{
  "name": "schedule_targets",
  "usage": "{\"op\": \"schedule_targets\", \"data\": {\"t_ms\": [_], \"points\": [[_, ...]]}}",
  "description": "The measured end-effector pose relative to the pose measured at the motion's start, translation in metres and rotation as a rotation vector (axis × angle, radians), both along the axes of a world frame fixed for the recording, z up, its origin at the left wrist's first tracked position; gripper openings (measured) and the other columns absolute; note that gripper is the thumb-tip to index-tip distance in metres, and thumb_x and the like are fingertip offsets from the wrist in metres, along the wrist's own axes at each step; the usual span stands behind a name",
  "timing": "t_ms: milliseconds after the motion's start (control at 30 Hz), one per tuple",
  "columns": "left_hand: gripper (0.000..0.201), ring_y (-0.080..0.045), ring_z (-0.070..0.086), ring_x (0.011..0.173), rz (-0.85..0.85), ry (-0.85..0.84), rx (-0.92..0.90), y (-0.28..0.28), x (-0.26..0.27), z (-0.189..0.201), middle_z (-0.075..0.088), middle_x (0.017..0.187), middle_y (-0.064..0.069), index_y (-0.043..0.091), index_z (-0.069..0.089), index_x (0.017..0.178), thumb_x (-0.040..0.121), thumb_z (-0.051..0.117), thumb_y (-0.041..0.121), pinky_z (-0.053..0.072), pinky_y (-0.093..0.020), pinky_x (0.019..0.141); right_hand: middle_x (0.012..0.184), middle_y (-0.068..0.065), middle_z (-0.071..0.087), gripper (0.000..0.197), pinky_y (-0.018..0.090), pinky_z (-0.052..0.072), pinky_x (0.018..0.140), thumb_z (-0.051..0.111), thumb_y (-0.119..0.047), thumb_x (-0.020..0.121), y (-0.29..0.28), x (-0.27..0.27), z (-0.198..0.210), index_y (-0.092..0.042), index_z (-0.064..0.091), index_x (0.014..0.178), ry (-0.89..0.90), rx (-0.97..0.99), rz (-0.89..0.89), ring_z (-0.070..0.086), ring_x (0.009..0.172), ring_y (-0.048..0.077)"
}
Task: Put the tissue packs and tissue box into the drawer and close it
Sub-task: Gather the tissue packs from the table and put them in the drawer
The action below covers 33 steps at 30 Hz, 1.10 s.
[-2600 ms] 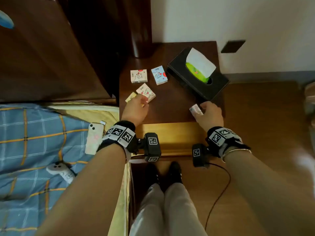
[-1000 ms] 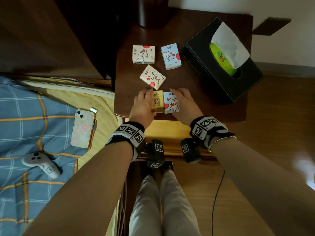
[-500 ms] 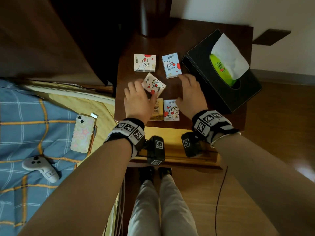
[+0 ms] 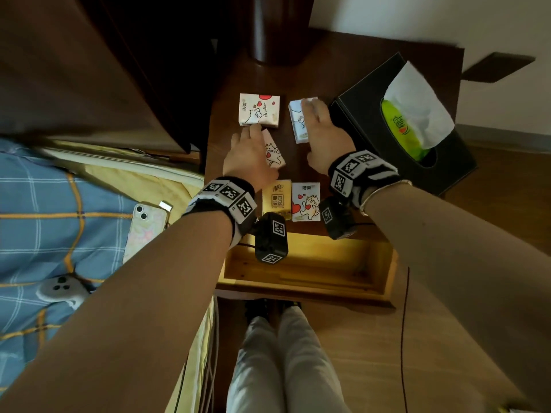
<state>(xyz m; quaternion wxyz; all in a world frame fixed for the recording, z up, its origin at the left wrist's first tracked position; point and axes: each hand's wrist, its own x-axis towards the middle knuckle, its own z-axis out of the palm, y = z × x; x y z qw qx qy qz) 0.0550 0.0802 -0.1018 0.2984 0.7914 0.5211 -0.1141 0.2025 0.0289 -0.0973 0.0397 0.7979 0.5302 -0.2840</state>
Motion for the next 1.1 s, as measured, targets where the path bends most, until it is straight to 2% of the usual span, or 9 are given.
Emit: {"op": "schedule_targets", "data": {"t_ms": [67,200,300,433,533,666,766,900,1100], "points": [[0.086,-0.03,0.034,0.132,-0.006,-0.032,-0.033,0.002,-0.008,0.002,0.039,0.143,-0.008,0.011,0.03,0.143,0.073,0.078,0.019,0.039,-0.045,0.106,0.152,0.01,0.019,0.091,0.04,0.053,0.08,0.067,0.0,0.077,-0.002,-0.002,0.0,-0.014,0.015,0.151,-0.038,0.037,-0.014,0.063,0.096,0.035],[0.086,-0.031,0.033,0.13,0.002,-0.046,-0.051,0.0,-0.021,0.007,0.037,0.143,-0.007,0.017,0.033,0.141,0.069,0.08,0.017,0.04,-0.045,0.104,0.154,0.012,0.018,0.08,0.044,0.053,0.085,0.072,-0.004,0.075,-0.001,-0.002,-0.002,-0.013,0.029,0.141,0.029,0.012,-0.02,0.059,0.106,0.036],[0.086,-0.033,0.033,0.13,0.035,-0.113,0.002,-0.002,-0.029,0.015,0.036,0.143,-0.006,0.02,0.033,0.142,0.069,0.079,0.016,0.039,-0.043,0.104,0.145,0.013,0.031,0.075,0.043,0.049,0.089,0.072,-0.009,0.076,-0.003,-0.001,0.002,-0.011,0.03,0.138,0.139,0.023,-0.102,0.055,0.115,0.035],[0.085,-0.03,0.034,0.13,0.042,-0.215,-0.032,-0.01,-0.035,0.03,0.032,0.144,-0.008,0.025,0.033,0.142,0.071,0.077,0.014,0.041,-0.042,0.105,0.149,0.009,0.028,0.087,0.036,0.045,0.097,0.077,-0.014,0.075,-0.02,-0.001,0.017,-0.013,0.025,0.145,0.231,0.177,-0.269,0.047,0.126,0.026],[0.086,-0.027,0.034,0.13,-0.057,-0.179,-0.106,-0.027,-0.033,0.04,0.033,0.143,-0.006,0.028,0.032,0.142,0.071,0.08,0.022,0.04,-0.044,0.104,0.145,0.01,0.03,0.084,0.029,0.043,0.093,0.077,-0.015,0.073,-0.043,-0.005,0.03,-0.012,0.03,0.142,0.235,0.173,-0.22,0.049,0.122,0.025],[0.088,-0.028,0.035,0.126,-0.127,-0.12,-0.18,-0.052,-0.037,0.041,0.033,0.14,-0.004,0.027,0.03,0.146,0.072,0.078,0.02,0.04,-0.044,0.103,0.145,0.005,0.032,0.081,0.038,0.049,0.096,0.076,-0.017,0.073,-0.077,-0.019,0.037,-0.016,0.032,0.141,0.241,0.035,-0.114,0.051,0.119,0.025],[0.091,-0.029,0.035,0.125,-0.123,-0.08,-0.196,-0.065,-0.043,0.032,0.034,0.141,-0.003,0.023,0.026,0.149,0.074,0.075,0.017,0.04,-0.043,0.102,0.145,0.004,0.032,0.08,0.038,0.051,0.092,0.076,-0.018,0.073,-0.096,-0.032,0.035,-0.018,0.032,0.14,0.228,-0.017,-0.061,0.052,0.119,0.025],[0.09,-0.031,0.044,0.124,-0.095,-0.078,-0.235,-0.074,-0.047,0.02,0.031,0.142,-0.007,0.025,0.025,0.15,0.075,0.074,0.015,0.042,-0.043,0.105,0.144,0.007,0.031,0.081,0.043,0.052,0.091,0.075,-0.011,0.072,-0.107,-0.044,0.025,-0.016,0.032,0.14,0.252,-0.026,-0.074,0.053,0.117,0.03],[0.097,-0.026,0.048,0.125,-0.061,-0.109,-0.256,-0.073,-0.046,0.013,0.028,0.145,-0.006,0.023,0.02,0.152,0.074,0.078,0.016,0.044,-0.045,0.106,0.147,0.01,0.028,0.087,0.039,0.049,0.096,0.076,-0.008,0.073,-0.104,-0.047,0.016,-0.014,0.027,0.145,0.255,0.016,-0.134,0.054,0.119,0.03]]}}
